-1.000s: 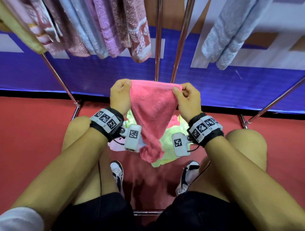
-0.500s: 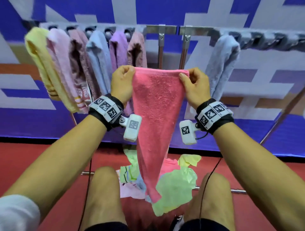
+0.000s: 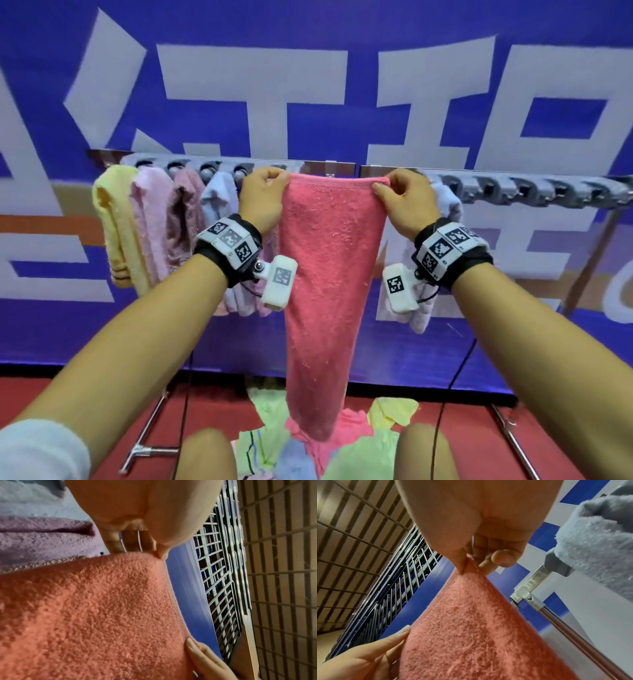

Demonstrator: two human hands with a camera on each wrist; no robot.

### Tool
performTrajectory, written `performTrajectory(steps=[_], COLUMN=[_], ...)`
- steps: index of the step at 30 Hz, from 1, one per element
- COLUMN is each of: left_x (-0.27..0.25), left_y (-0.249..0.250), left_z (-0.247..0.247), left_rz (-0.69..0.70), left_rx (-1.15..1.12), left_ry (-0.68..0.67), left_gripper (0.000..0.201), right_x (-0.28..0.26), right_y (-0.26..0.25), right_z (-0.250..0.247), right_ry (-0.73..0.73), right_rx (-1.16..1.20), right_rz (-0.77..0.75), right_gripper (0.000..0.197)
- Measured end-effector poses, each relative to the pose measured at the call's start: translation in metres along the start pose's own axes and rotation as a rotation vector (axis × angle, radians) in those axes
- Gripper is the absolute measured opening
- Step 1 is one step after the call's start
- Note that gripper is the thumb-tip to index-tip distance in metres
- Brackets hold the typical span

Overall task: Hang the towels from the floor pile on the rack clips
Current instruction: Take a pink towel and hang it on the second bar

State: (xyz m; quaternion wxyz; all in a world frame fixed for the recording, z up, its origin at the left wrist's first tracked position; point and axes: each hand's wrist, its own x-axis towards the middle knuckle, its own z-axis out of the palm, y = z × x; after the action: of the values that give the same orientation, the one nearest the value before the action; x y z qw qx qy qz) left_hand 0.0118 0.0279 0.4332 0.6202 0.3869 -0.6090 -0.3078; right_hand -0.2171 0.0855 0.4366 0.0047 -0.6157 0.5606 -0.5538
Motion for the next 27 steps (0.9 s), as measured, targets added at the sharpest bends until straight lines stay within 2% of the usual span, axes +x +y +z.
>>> performTrajectory(steps=[4, 5, 7, 10, 14, 17, 22, 27], left_x=[-0.001, -0.001, -0.001, -0.004, -0.014, -0.02, -0.034, -0.045], left_y=[0.005, 0.003, 0.0, -0.006, -0.008, -0.003, 0.007, 0.01], left_z=[0.002, 0.002, 0.002, 0.001, 0.009, 0.015, 0.024, 0.029], left_rz=[0.012, 0.006, -0.019, -0.04, -0.07, -0.077, -0.061, -0.094], left_rx=[0.027, 0.048, 0.078, 0.141, 0.158, 0.125, 0.028, -0.061], left_ry=[-0.001, -0.002, -0.018, -0.054, -0.081, -0.095, -0.167, -0.26], left_gripper=[0.021, 0.019, 0.017, 0.016, 0.022, 0.021, 0.01, 0.011], right_x=[0.002, 0.0, -0.002, -0.001, -0.001, -0.003, -0.011, -0.022], right_y=[-0.002, -0.004, -0.006, -0.006, -0.01, -0.019, -0.035, -0.047], right_z=[0.001, 0.001, 0.001, 0.002, 0.004, 0.008, 0.01, 0.005], right_ry=[0.04, 0.028, -0.044, -0.139, -0.086, -0.087, -0.275, -0.505], right_rx=[-0.008, -0.014, -0.034, -0.154, -0.199, -0.16, 0.001, 0.095], right_rz=[0.058, 0.066, 0.068, 0.103, 0.19, 0.14, 0.04, -0.039], right_gripper=[0.007, 0.01, 0.02, 0.019, 0.011, 0.012, 0.023, 0.029])
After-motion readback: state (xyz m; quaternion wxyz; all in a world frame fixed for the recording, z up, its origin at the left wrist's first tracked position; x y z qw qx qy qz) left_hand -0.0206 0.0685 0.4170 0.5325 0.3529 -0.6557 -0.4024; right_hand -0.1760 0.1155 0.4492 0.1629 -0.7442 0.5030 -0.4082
